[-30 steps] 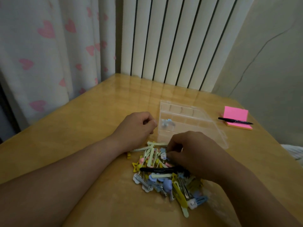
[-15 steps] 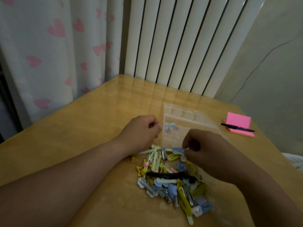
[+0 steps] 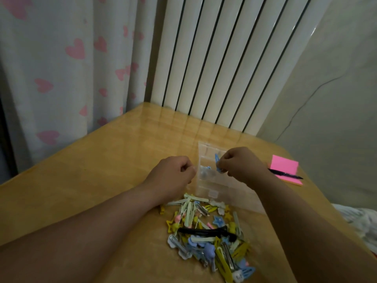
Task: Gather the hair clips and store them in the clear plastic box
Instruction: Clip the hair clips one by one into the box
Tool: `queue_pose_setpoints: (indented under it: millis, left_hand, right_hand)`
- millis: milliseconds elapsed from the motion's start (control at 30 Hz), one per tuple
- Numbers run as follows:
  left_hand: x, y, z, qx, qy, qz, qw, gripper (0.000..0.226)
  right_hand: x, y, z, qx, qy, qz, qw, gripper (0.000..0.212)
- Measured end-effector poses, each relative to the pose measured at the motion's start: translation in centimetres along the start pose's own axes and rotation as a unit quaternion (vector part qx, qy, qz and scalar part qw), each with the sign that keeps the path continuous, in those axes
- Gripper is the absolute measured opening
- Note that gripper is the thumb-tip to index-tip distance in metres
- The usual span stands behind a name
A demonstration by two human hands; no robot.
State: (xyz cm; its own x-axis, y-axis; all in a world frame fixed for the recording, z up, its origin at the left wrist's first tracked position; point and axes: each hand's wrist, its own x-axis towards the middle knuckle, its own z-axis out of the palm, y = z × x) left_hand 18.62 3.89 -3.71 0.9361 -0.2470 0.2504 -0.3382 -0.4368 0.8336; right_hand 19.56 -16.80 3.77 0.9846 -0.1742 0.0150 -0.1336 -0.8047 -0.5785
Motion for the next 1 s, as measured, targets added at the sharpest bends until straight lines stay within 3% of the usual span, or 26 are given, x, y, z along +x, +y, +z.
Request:
queue_pose_setpoints:
  millis: [100,267,367,600,667,767,867,1000]
  left_hand:
    - [0.1,0.0,0.0,0.005,0.0,-0.001,1.0,0.025]
    - [0.0,-0.1,0.0,-0.002,-0.001,0.001,1.0,0.026]
    - [0.0,-0.1,0.1,0.002,-0.002,0.001,1.0,0.026]
    - [0.1,0.0,0.0,0.004,-0.001,-0.001,1.0,0.027]
    - [0.1,0.0,0.0,0.005,-0.001,-0.001,1.0,0.026]
    - [0.0,0.1,0.0,0.004,0.003,0.006,1.0,0.025]
    - [0.1,-0.1,0.2,0.007,0.011,0.01,1.0,0.025]
    - [0.1,-0.3,0.2,0.004,0.01,0.011,1.0,0.022]
  right_hand:
    - [1.9,-0.6,0.8,-0.045,-0.011,0.02,0.999,0.011]
    - [3.5,-0.5,1.6,-0.102,-0.026,0.042,0.994,0.028]
    - [3.3,-0.2,1.6,-0.107,-0.022,0.028,0.994,0.022]
    - [-4.0,0.5,0.7,0.009,0.137,-0.125,0.983,0.012]
    - [-6.6,0.6,0.6,0.029,0.112,-0.159,0.98,0.012]
    - [-9.0,0.7,1.0,0.003,0.011,-0.176,0.984,0.011]
    - [-9.6,0.9,1.8,-0.086,-0.057,-0.181,0.978,0.007]
    - [-9.8,0.9,2.3,-0.208,-0.084,-0.187,0.956,0.023]
